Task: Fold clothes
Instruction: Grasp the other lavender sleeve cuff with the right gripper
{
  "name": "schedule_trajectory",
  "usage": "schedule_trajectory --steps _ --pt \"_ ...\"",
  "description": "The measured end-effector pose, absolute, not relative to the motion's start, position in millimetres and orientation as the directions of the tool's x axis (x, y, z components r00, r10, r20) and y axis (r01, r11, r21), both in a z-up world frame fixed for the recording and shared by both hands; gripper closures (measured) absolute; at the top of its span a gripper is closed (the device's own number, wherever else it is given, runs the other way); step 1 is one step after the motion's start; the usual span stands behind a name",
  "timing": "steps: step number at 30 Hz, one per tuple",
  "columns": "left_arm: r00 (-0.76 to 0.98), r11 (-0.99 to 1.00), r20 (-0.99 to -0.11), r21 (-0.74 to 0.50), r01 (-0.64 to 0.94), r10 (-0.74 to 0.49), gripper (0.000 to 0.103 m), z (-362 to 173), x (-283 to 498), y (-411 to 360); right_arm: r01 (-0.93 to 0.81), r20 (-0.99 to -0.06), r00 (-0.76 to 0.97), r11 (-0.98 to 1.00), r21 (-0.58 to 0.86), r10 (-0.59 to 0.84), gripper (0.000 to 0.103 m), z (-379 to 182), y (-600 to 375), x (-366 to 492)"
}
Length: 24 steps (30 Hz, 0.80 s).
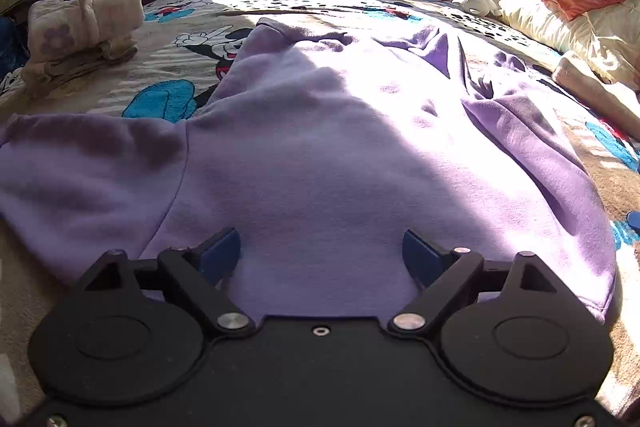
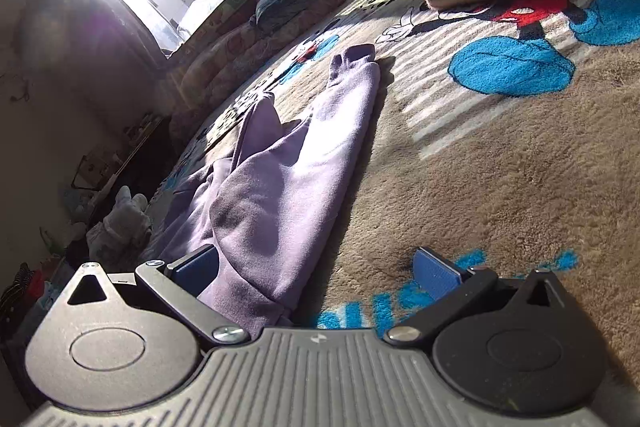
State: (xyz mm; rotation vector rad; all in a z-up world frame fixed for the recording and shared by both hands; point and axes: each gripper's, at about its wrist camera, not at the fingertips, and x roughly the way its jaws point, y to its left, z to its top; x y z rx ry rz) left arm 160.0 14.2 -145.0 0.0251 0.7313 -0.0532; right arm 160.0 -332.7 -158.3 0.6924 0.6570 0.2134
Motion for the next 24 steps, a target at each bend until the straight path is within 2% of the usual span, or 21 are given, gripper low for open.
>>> schedule_trajectory --steps 1,7,16,18,20,22,24 --pt "0.738 0.998 -0.675 0.023 0.063 -0.031 0.000 -147 162 10 0.034 -0.502 0.774 0.765 0.643 0.387 0.000 -158 -336 175" --pt "0.724 0.998 -0.689 0.039 0.055 -0.014 0.000 -148 165 6 0.081 -0.568 0.744 0.796 0.600 0.353 0.000 -158 -350 259" --pt "0.725 0.997 -0.688 0.026 0.072 -0.035 0.000 -148 165 7 0.104 -0.609 0.732 0.834 0.542 0.304 0.000 -160 -362 354" --pt "0.729 0.997 -0.684 0.024 0.072 -0.036 0.000 -148 164 7 0.097 -0.619 0.728 0.849 0.519 0.295 0.003 -159 -361 370" --pt "0.732 0.997 -0.680 0.022 0.073 -0.038 0.000 -148 164 7 0.093 -0.625 0.727 0.860 0.501 0.285 0.009 -159 -359 381" --pt "0.734 0.997 -0.678 0.020 0.076 -0.043 0.000 -148 163 8 0.089 -0.624 0.732 0.870 0.485 0.274 0.024 -159 -358 389" --pt "0.735 0.997 -0.677 0.018 0.079 -0.046 0.000 -148 163 9 0.085 -0.632 0.727 0.878 0.472 0.269 0.062 -160 -354 393"
